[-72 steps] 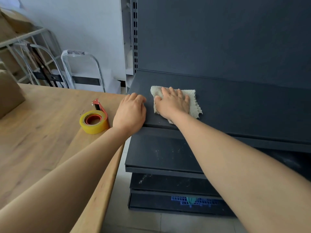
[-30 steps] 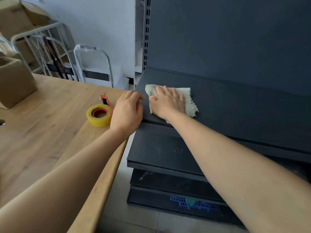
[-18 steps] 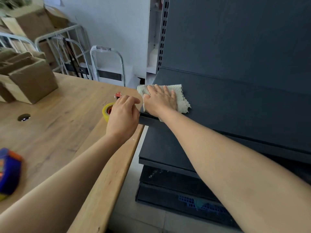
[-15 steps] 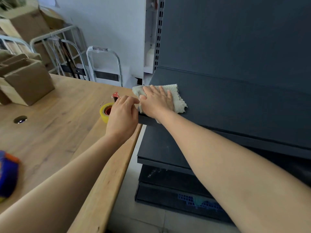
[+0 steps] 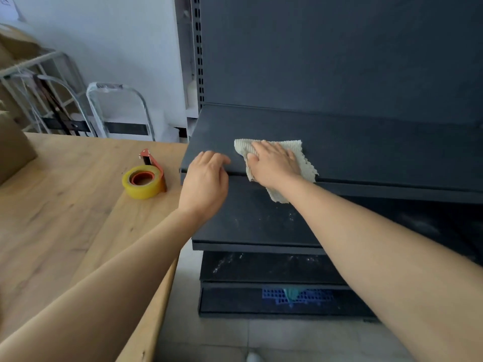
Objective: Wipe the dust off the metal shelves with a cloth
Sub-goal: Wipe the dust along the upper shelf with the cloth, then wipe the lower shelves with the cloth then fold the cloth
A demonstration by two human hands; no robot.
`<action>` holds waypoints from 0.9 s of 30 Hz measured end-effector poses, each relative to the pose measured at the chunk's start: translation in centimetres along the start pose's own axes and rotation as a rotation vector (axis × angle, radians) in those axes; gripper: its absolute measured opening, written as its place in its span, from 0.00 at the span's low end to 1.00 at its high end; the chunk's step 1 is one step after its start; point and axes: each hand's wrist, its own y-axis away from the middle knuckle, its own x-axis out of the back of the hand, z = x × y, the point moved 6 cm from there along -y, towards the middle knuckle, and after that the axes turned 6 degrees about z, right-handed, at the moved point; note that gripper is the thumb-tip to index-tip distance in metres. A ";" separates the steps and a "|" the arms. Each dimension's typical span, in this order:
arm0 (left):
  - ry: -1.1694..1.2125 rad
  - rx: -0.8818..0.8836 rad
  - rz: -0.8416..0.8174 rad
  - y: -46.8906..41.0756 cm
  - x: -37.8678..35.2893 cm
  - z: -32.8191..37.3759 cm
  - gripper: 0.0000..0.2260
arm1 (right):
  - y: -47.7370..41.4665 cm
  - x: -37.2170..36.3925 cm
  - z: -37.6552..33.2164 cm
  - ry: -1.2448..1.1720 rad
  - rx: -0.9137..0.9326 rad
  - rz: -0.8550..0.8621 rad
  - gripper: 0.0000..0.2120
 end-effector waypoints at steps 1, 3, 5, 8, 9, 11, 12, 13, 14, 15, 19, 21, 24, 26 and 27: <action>0.010 -0.006 -0.010 0.0 -0.3 0.5 0.11 | 0.3 0.7 0.5 -0.051 0.002 -0.007 0.23; 0.028 -0.042 -0.026 0.0 -0.9 1.8 0.12 | 1.1 2.5 1.3 -0.264 -0.001 0.060 0.14; 0.034 -0.067 -0.036 -0.1 -1.7 3.1 0.14 | 1.9 4.9 3.1 -0.347 -0.039 0.238 0.15; -0.007 -0.093 -0.077 -0.4 -3.4 5.2 0.15 | 3.8 7.0 6.0 -0.177 -0.082 0.405 0.14; -0.032 -0.103 -0.096 -0.6 -4.1 5.9 0.15 | 4.5 7.2 6.7 -0.141 -0.075 0.419 0.14; -0.094 -0.107 -0.165 -1.1 -5.7 7.1 0.14 | 5.9 7.3 8.0 -0.104 -0.050 0.404 0.13; -0.124 -0.102 -0.205 -1.4 -6.5 7.6 0.14 | 6.5 7.3 8.7 -0.084 -0.029 0.396 0.13; -0.161 -0.084 -0.253 -1.8 -7.3 7.8 0.16 | 7.1 7.4 9.2 -0.057 -0.004 0.389 0.13; -0.213 -0.044 -0.322 -2.1 -8.2 7.9 0.20 | 7.6 7.5 9.9 -0.026 0.017 0.379 0.13; -0.273 0.012 -0.407 -2.3 -9.1 7.8 0.25 | 8.0 7.5 10.5 0.000 0.035 0.368 0.13; -0.484 0.089 -0.564 -1.8 -11.8 8.7 0.34 | 9.3 7.5 13.2 0.042 0.104 0.303 0.13; -0.475 0.006 -0.456 -1.3 -12.5 10.2 0.29 | 10.0 7.4 14.8 0.052 0.118 0.269 0.13; -0.382 -0.129 -0.273 -0.2 -13.0 12.3 0.20 | 10.8 7.0 17.1 0.065 0.127 0.226 0.14; -0.309 -0.163 -0.213 0.4 -13.2 13.4 0.16 | 11.3 6.5 18.0 0.080 0.160 0.193 0.14; -0.265 -0.175 -0.182 0.7 -13.0 14.0 0.15 | 11.5 6.1 18.4 0.082 0.178 0.176 0.15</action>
